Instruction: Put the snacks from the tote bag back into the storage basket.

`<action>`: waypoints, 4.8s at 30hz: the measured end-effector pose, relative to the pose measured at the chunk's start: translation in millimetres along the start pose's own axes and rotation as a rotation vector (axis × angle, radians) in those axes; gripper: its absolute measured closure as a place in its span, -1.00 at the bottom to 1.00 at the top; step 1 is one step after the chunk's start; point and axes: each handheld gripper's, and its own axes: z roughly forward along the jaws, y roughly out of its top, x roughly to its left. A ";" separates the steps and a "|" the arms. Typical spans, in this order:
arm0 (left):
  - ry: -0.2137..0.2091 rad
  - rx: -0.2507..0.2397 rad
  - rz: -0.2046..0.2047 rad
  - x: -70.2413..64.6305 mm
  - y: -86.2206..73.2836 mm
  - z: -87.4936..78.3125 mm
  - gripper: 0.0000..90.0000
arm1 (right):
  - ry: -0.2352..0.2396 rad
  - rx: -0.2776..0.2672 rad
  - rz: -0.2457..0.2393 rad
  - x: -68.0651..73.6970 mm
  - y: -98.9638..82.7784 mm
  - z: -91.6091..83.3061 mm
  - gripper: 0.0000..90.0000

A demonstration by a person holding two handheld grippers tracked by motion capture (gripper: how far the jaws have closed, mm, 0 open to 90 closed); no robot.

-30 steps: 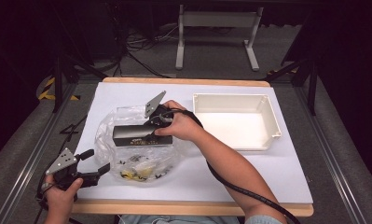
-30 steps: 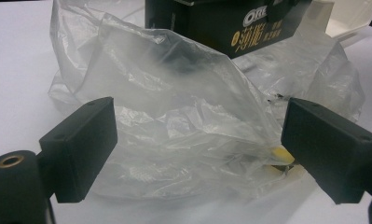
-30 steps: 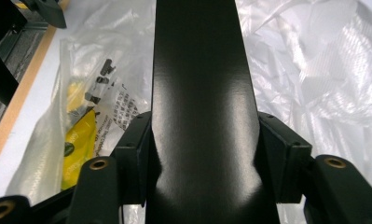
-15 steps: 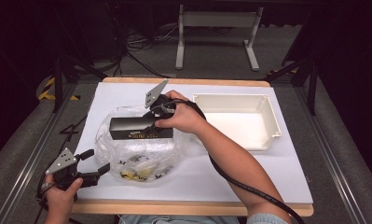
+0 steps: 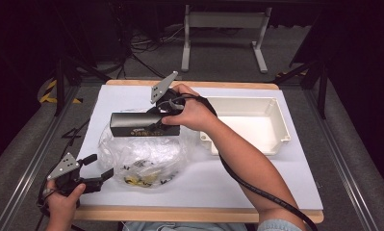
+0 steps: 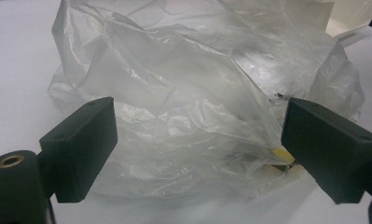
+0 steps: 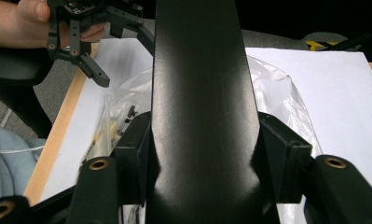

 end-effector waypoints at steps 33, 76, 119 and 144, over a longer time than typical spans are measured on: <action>0.014 0.011 -0.003 0.3 -0.3 0.9 -0.74 | -0.087 0.023 -0.005 4.9 -26.7 -79.6 -0.04; 0.046 0.023 -0.027 2.6 -3.1 -1.5 -0.74 | -0.240 0.078 0.003 -1.8 -99.8 -194.2 -0.04; 0.056 0.031 -0.027 3.2 -4.0 0.1 -0.75 | -0.252 0.205 0.085 -22.9 -206.1 -169.7 -0.04; 0.070 0.045 -0.033 2.2 -4.9 1.8 -0.75 | -0.211 0.219 0.113 -27.8 -245.7 -140.9 -0.04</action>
